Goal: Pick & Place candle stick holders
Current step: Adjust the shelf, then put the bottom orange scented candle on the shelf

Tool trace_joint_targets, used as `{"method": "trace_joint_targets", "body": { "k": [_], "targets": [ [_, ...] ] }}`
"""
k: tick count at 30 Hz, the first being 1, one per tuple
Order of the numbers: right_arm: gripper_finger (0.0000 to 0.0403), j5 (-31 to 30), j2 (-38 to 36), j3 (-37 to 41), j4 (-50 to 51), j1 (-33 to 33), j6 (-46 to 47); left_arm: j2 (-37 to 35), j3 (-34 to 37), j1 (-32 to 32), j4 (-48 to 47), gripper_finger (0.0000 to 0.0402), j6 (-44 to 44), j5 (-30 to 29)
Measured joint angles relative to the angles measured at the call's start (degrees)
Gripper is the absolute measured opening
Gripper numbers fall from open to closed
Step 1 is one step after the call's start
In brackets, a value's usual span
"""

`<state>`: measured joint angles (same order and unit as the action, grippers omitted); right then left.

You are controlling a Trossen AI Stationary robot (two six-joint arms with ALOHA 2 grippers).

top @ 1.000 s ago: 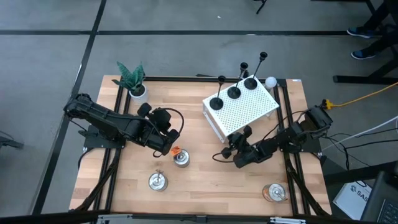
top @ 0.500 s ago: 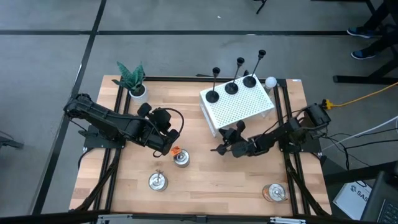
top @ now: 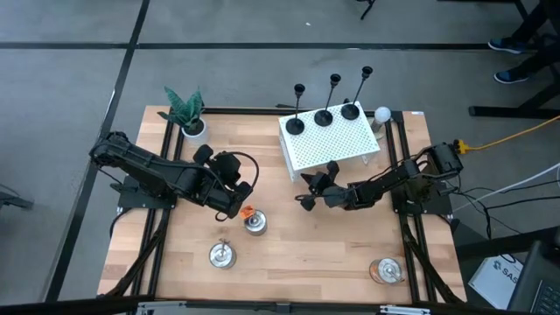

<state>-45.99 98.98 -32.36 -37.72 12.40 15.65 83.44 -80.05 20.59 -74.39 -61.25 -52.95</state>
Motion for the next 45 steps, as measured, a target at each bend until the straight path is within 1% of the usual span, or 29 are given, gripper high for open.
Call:
{"method": "trace_joint_targets", "body": {
  "k": [6, 15, 21, 28, 34, 38, 45],
  "targets": [
    [0.0004, 3.43, 0.01, 0.00, -1.48, -1.53, -2.57, 0.00, 0.00, -0.02, 0.00, 0.0059, 0.02, 0.00],
    [0.0007, 6.85, 0.00, 0.00, -1.63, -2.92, -2.83, 0.00, 0.02, -0.02, 0.00, 0.0059, 0.02, 0.02],
    [0.0009, 7.51, 0.02, 0.00, -1.74, -3.05, -4.12, 0.00, 0.02, -0.01, -0.01, 0.0059, 0.02, 0.04],
    [0.0010, 10.20, 0.00, 0.00, -1.24, -3.03, -4.34, 0.00, 0.02, 0.01, -0.02, 0.0059, -0.02, 0.09],
    [0.0010, 10.88, 0.02, 0.00, 1.24, -3.03, -3.92, 0.00, 0.07, 0.00, -0.03, 0.0059, 0.00, 2.78],
    [0.0010, 15.75, 0.02, 0.00, 1.53, -3.03, -2.10, 0.00, 0.07, 0.01, -0.02, 0.0059, -0.02, 3.63],
    [0.0010, 27.20, 0.02, 0.00, 2.41, -2.95, 2.55, -0.02, 0.07, -0.02, -0.02, 0.0059, 0.62, 3.53]
  ]
}}
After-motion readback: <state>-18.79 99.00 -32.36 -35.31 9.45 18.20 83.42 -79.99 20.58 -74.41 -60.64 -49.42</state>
